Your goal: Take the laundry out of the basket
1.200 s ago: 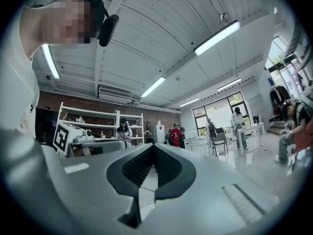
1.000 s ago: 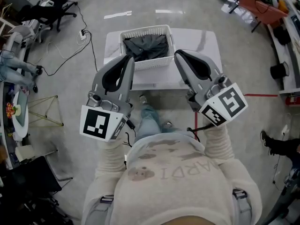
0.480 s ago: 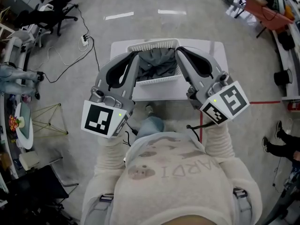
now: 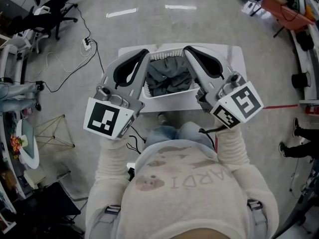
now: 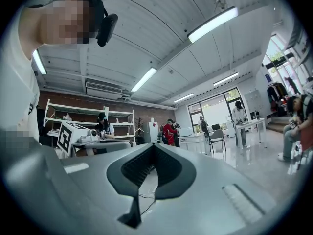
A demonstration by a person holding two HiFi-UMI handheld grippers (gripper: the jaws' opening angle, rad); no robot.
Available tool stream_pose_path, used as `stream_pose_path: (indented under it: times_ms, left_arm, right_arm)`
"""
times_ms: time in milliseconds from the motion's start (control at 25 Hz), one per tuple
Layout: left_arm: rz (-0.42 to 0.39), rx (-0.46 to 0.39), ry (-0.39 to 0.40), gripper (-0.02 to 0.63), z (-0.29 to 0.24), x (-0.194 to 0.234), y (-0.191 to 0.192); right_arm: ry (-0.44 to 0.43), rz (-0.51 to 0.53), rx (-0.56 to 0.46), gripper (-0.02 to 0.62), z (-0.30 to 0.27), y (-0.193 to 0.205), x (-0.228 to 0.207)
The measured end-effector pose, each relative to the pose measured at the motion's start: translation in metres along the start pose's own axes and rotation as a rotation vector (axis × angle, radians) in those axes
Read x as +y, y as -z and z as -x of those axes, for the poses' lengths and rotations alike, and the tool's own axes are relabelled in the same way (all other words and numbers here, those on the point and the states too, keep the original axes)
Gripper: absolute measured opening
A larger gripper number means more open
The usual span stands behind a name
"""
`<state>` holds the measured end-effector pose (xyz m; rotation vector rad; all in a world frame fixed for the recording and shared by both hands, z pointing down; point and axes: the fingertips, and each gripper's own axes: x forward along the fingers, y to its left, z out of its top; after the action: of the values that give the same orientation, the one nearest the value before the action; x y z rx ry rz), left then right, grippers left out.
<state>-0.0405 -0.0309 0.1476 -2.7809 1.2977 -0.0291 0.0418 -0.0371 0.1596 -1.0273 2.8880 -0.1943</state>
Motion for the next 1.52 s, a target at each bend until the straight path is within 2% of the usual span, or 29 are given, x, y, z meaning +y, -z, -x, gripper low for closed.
stream_pose_path:
  times_ms: [320,520,720,1000,1280,1520]
  left_arm:
    - [0.033,0.039,0.008,0.0,-0.036,0.027,0.026]
    - [0.047,0.069,-0.026,0.0,-0.056,0.043,0.047]
    - [0.089,0.098,-0.04,0.0,-0.071,0.061,0.074]
    - [0.13,0.152,-0.022,0.0,-0.086,0.084,0.129]
    - [0.186,0.176,0.006,0.0,-0.099,0.096,0.189]
    - [0.232,0.213,0.036,0.0,-0.094,0.097,0.241]
  right_arm:
    - [-0.009,-0.013,0.101,0.028,-0.034,0.029,-0.043]
    - [-0.043,-0.033,0.226,0.028,-0.055,0.072,-0.074]
    - [-0.089,-0.037,0.363,0.028,-0.083,0.13,-0.095]
    - [-0.136,-0.051,0.548,0.029,-0.111,0.223,-0.111]
    - [-0.144,-0.053,0.693,0.035,-0.118,0.311,-0.118]
    - [-0.184,-0.062,0.807,0.061,-0.112,0.38,-0.11]
